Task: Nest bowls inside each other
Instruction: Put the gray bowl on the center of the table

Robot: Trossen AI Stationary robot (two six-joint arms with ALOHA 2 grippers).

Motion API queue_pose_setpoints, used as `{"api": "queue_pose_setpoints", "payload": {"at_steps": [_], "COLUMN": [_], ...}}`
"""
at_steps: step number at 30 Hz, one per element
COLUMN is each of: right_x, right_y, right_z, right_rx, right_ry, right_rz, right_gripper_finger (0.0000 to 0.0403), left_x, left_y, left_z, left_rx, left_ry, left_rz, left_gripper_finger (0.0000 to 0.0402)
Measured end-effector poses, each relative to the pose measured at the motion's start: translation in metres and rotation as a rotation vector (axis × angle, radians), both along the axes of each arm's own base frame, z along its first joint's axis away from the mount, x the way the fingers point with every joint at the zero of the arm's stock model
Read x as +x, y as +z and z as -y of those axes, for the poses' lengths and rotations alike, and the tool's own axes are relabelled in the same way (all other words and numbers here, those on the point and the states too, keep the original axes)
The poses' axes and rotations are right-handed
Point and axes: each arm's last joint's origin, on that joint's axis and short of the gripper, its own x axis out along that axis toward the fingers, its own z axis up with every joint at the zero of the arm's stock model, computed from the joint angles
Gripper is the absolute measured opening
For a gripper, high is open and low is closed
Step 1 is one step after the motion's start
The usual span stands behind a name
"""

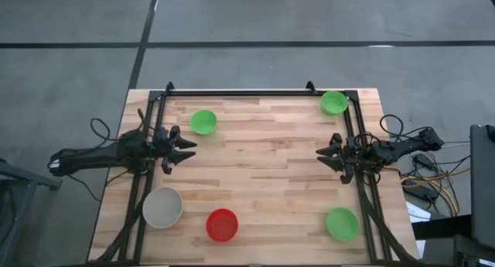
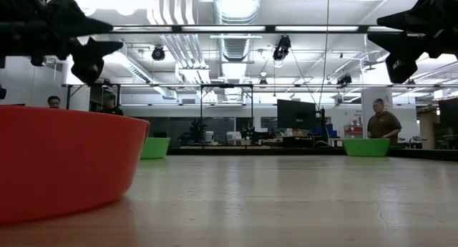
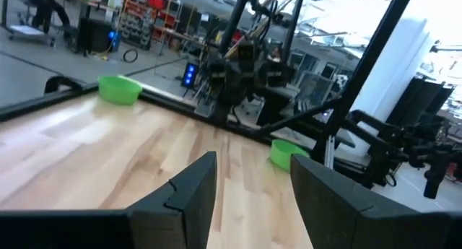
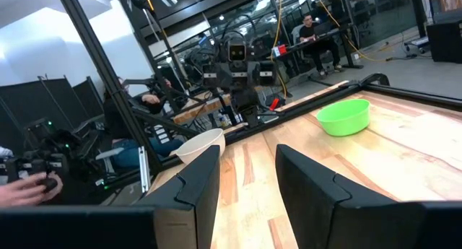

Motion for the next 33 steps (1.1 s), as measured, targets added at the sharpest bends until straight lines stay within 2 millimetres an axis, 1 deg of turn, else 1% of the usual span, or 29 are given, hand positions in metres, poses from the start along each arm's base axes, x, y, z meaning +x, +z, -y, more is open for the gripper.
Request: {"api": "queue_pose_setpoints", "payload": {"at_steps": [2,6,12,18,24,29,33], "right_x": [0.000,0.000,0.000,0.000,0.000,0.000,0.000], "right_y": [0.000,0.000,0.000,0.000,0.000,0.000,0.000], "right_z": [0.000,0.000,0.000,0.000,0.000,0.000,0.000], "right_rx": [0.000,0.000,0.000,0.000,0.000,0.000,0.000], "right_ry": [0.000,0.000,0.000,0.000,0.000,0.000,0.000], "right_rz": [0.000,0.000,0.000,0.000,0.000,0.000,0.000], "right_gripper_finger": [0.0132,0.0132,0.0132,0.0132,0.0132,0.0132,0.0132], "left_x": [-0.002,-0.007,-0.015,-0.017,-0.015,-0.014,-0.009], "left_y": [0.009,0.028,0.060,0.088,0.113,0.136,0.147], "left_z": [0.000,0.001,0.001,0.000,0.000,0.000,-0.001], "left_rx": [0.017,0.048,0.037,0.017,-0.015,-0.041,-0.105], "left_ry": [0.000,0.000,0.043,0.069,0.070,0.071,0.088], "left_rz": [-0.001,-0.070,-0.140,-0.215,-0.341,-0.519,-0.648], "left_gripper_finger": [0.0181,0.0181,0.0181,0.0181,0.0181,0.0181,0.0181]}}
